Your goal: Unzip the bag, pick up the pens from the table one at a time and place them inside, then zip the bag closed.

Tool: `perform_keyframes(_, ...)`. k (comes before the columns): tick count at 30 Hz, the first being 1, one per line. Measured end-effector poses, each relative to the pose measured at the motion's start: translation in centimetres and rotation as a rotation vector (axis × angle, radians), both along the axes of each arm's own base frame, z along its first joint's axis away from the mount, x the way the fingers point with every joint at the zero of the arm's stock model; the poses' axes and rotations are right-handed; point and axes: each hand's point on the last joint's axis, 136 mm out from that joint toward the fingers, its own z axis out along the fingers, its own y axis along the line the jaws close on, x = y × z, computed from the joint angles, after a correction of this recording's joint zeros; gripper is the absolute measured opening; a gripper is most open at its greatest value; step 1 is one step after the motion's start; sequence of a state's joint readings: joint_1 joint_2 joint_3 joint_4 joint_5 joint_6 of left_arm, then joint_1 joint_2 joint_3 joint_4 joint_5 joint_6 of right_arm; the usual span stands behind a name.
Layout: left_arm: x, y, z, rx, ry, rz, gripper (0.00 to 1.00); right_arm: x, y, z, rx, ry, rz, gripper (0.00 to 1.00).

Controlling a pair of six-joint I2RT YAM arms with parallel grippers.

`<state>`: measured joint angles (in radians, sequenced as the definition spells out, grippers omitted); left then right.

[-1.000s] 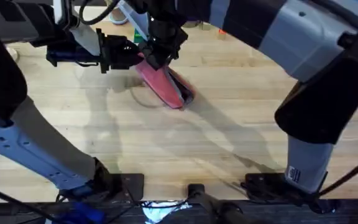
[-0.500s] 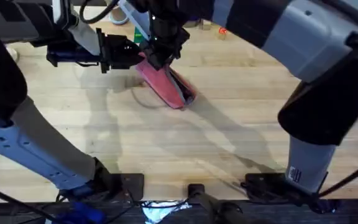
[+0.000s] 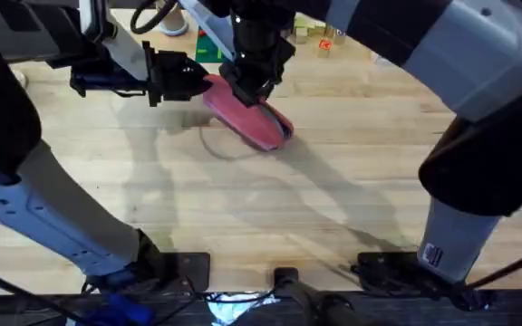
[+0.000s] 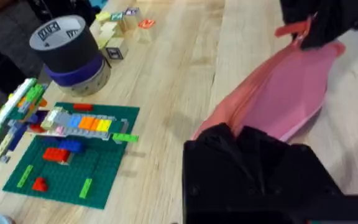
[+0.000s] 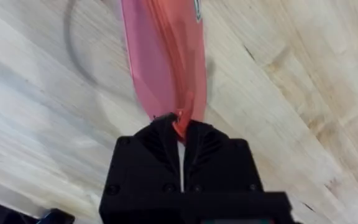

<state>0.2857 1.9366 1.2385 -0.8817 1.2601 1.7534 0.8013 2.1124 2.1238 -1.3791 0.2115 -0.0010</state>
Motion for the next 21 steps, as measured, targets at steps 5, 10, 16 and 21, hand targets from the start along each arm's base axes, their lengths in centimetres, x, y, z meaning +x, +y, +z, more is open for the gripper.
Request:
perform_keyframes(5,0.1,0.3,-0.1,0.005,-0.001,0.006,0.042,-0.3,-0.4,0.0,-0.019,0.01,-0.001,0.034)
perform_keyframes(10,0.1,0.6,-0.4,0.025,0.005,0.011,0.042,-1.2,-1.5,-0.1,-0.061,0.048,-0.016,0.035)
perform_keyframes(16,0.1,0.9,-0.7,0.041,0.008,0.018,0.042,-2.1,-2.9,-0.7,-0.097,0.08,-0.055,0.036)
perform_keyframes(21,0.1,1.1,-1.0,0.059,0.013,0.019,0.042,-3.4,-4.6,-2.5,-0.15,0.13,-0.085,0.036)
